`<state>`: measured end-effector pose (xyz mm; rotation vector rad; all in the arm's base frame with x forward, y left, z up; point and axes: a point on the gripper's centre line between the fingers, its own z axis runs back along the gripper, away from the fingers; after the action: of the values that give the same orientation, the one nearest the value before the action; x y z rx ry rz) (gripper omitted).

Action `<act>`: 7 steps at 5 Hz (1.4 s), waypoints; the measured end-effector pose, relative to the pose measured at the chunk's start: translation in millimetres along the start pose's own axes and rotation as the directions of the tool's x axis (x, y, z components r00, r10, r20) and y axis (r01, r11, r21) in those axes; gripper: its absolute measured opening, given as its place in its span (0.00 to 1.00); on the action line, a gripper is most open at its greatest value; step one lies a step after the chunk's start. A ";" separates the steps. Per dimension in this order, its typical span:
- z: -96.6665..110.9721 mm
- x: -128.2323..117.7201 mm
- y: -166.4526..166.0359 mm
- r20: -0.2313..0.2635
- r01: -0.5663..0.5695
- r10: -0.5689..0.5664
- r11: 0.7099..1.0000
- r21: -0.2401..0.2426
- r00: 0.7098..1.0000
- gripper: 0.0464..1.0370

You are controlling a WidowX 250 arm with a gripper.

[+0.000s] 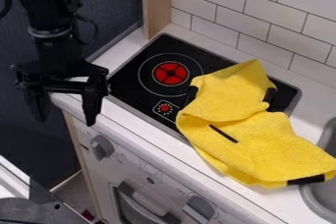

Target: Unfold the cloth from right to left

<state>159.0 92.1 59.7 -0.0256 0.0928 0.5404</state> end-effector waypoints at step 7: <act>-2.2 44.9 -203.3 0.047 0.331 -0.334 0.942 0.061 0.941 0.96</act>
<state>301.8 -59.3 53.2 0.0252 0.0453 0.1993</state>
